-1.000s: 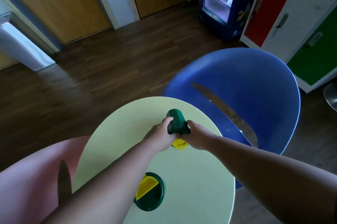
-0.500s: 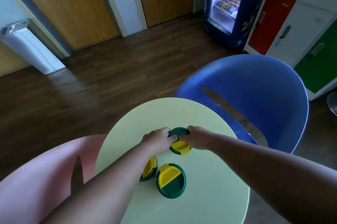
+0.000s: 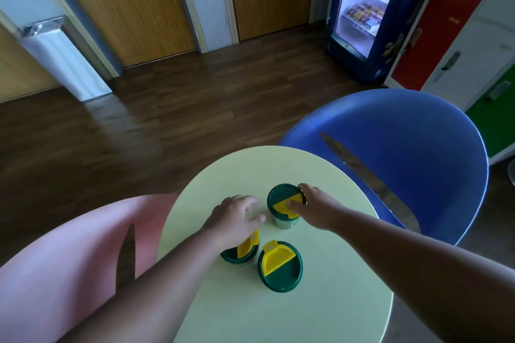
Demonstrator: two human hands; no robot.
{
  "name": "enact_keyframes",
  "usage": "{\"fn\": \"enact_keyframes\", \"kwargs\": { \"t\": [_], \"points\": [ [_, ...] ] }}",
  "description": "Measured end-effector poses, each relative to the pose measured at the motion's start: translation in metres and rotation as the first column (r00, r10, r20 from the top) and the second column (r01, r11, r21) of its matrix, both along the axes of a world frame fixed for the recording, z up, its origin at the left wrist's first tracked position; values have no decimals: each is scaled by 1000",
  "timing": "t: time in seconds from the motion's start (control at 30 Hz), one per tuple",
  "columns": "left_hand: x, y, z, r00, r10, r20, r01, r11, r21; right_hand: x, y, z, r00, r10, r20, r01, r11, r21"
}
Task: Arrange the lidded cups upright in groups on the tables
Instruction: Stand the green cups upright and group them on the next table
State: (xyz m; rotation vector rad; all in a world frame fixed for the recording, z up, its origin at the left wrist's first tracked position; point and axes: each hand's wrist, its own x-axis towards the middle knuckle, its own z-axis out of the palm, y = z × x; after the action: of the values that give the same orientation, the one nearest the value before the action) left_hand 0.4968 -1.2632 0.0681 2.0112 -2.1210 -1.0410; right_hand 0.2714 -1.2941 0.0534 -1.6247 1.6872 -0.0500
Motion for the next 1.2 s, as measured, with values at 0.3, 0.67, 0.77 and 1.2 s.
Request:
{"fn": "enact_keyframes", "kwargs": {
  "t": [0.3, 0.67, 0.77, 1.2],
  "points": [
    [47, 27, 4, 935, -339, 103, 347, 935, -69, 14, 3, 4, 947, 279, -161, -291, 955, -58],
    [40, 27, -9, 937, -324, 134, 339, 934, -110, 26, 3, 5, 925, 340, -169, -356, 931, -75],
    [37, 27, -10, 936, -327, 130, 343, 930, -128, 28, 7, 5, 912, 379, -156, -393, 916, -74],
    [32, 30, -2, 894, -381, 236, 418, 899, -131, 23, 14, 7, 876, 441, -197, -463, 882, -86]
  ]
}}
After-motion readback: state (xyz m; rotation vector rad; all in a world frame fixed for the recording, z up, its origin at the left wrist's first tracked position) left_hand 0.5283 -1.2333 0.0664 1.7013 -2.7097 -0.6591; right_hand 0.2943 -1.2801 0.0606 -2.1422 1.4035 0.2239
